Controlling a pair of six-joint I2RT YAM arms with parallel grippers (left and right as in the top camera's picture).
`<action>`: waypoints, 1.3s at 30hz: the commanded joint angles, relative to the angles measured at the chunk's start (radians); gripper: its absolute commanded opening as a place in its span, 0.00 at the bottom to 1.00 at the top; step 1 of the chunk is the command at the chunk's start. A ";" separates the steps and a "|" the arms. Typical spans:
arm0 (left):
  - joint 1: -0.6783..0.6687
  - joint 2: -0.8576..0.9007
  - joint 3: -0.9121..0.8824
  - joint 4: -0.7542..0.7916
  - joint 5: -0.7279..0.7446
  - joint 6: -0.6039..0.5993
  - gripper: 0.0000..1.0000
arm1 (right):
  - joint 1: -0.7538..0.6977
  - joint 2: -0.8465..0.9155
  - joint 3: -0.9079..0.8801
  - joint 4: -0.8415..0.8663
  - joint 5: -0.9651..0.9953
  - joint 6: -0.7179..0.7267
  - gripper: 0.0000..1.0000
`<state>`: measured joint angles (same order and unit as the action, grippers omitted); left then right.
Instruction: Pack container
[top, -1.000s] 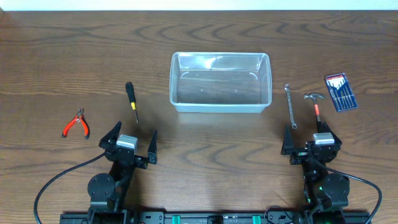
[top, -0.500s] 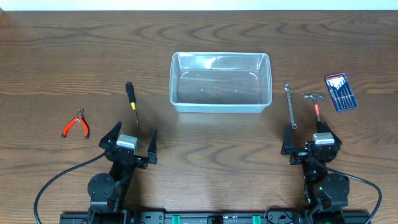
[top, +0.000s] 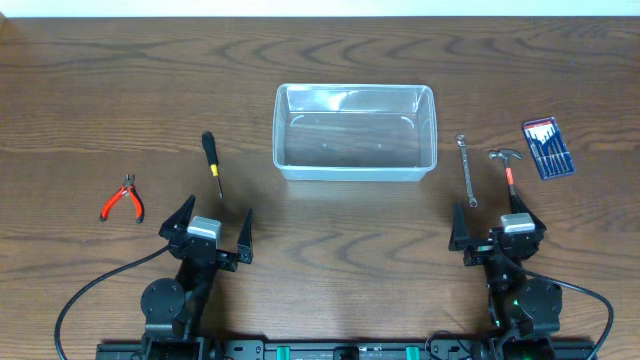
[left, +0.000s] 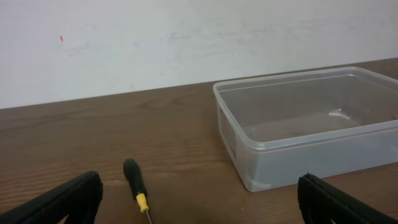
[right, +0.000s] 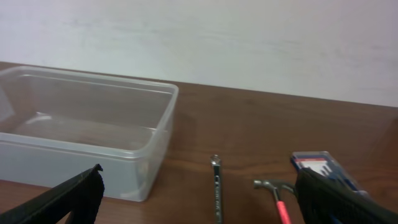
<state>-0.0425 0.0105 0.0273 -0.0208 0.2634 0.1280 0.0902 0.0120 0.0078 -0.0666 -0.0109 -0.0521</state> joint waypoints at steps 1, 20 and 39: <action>0.004 -0.006 -0.023 -0.026 0.024 -0.009 0.98 | -0.006 -0.007 -0.002 0.014 -0.070 0.048 0.99; 0.004 -0.006 -0.023 -0.026 0.024 -0.009 0.98 | -0.006 0.343 0.581 -0.395 0.243 0.021 0.99; 0.004 -0.006 -0.023 -0.026 0.024 -0.009 0.98 | -0.006 0.940 1.144 -0.985 0.021 0.070 0.99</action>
<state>-0.0429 0.0105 0.0273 -0.0208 0.2638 0.1280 0.0902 0.9424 1.1271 -1.0439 0.0399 -0.0105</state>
